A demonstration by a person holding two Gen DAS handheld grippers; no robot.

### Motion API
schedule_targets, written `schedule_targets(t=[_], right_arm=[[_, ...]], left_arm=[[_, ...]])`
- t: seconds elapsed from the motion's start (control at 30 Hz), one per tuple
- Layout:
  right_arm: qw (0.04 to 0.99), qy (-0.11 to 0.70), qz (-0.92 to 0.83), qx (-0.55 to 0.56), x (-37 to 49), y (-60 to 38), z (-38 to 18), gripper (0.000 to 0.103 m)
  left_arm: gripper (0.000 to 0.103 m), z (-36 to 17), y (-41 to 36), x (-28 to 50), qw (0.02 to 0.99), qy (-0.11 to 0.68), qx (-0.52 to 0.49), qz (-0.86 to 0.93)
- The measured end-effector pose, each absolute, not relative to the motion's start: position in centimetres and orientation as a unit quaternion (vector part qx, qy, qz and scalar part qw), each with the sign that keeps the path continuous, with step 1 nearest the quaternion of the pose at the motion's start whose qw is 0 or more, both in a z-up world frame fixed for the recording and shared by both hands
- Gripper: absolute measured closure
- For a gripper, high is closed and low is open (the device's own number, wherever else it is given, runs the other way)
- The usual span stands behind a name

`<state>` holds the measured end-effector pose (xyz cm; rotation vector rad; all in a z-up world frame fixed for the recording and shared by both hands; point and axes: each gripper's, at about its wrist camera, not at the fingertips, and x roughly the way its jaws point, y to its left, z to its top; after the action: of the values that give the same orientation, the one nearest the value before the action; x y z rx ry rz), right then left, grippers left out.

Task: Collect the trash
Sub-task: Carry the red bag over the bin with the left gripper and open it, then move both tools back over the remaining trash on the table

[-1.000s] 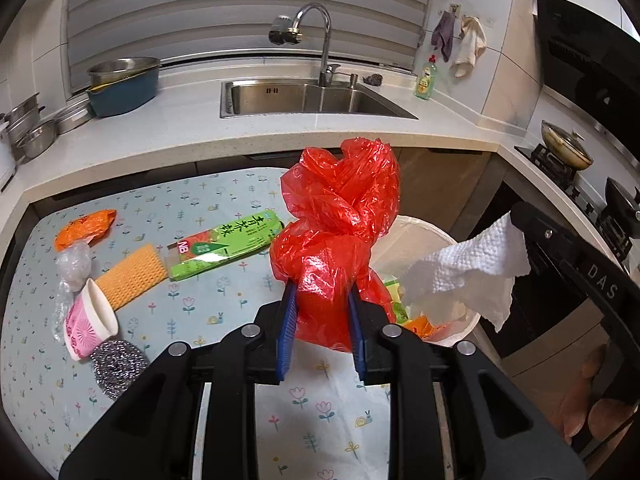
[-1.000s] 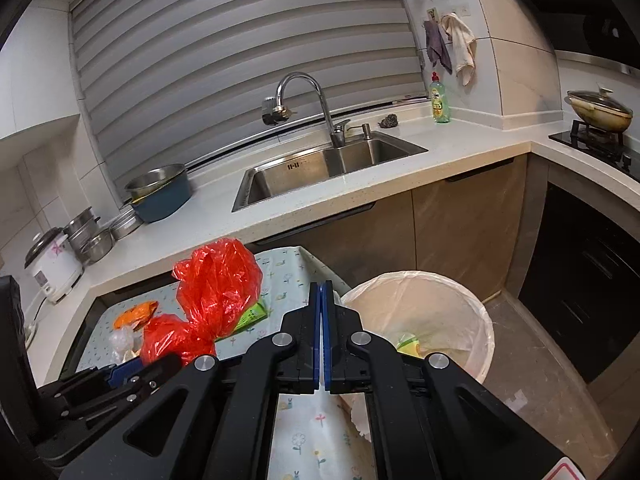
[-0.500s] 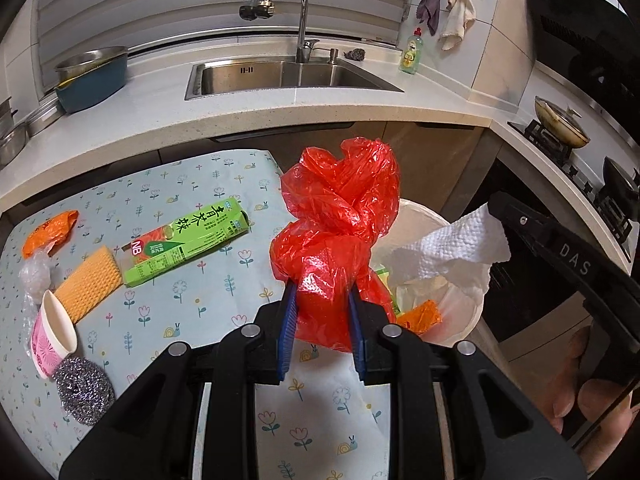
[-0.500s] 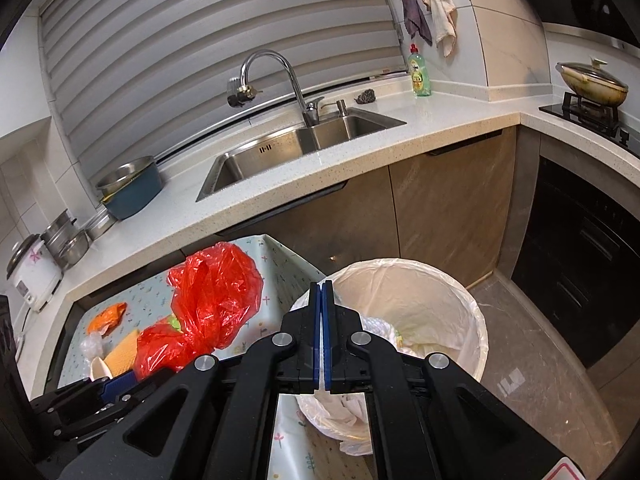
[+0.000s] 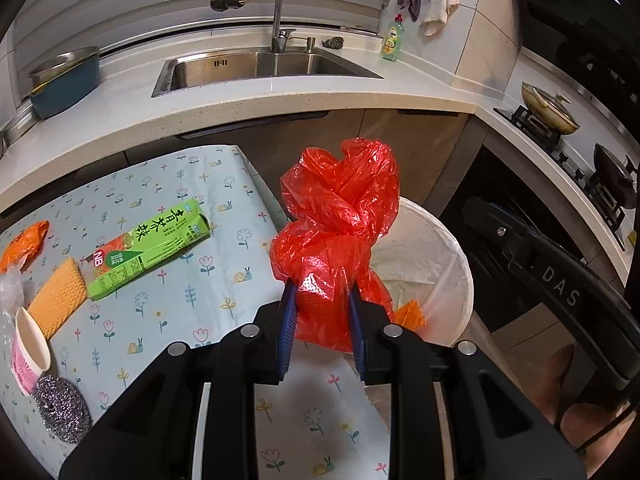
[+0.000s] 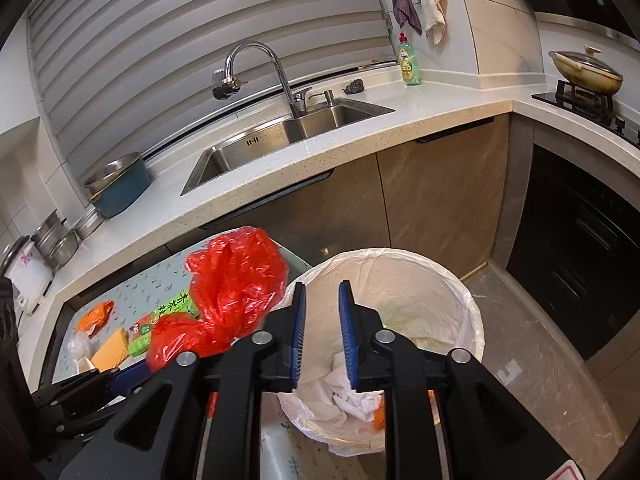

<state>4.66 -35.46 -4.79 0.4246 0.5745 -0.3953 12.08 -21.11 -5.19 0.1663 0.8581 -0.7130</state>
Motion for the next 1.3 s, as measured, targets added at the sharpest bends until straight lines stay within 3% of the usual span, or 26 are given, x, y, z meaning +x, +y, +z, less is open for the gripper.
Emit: schedule_targets(t=[0.23,0.3,0.47,0.8,1.3], right_arm=[[0.916,0.276,-0.207,0.205,3.5,-36.1,-4.5,0.077],[0.915,0.275,-0.212,0.205,3.1,-36.3,-4.4,0.076],[0.915,0.273,-0.216,0.205,2.3,-36.5,-4.1,0.075],[0.92,0.278,-0.193,0.2,2.3,-34.4,-3.9,0.071],[0.93,0.302,-0.11,0.177,5.0,-25.1,-4.3,0.066]], left_arm=[[0.076,-5.2,-23.2,12.2,0.833,0.413,0.065,-0.363],[0.071,-5.2,-23.7,12.1,0.831,0.413,0.062,-0.367],[0.047,-5.0,-23.7,12.0,0.837,0.408,0.055,-0.36],[0.046,-4.2,-20.8,12.2,0.855,0.401,0.049,-0.326],[0.046,-4.1,-9.7,14.2,0.883,0.409,0.015,-0.229]])
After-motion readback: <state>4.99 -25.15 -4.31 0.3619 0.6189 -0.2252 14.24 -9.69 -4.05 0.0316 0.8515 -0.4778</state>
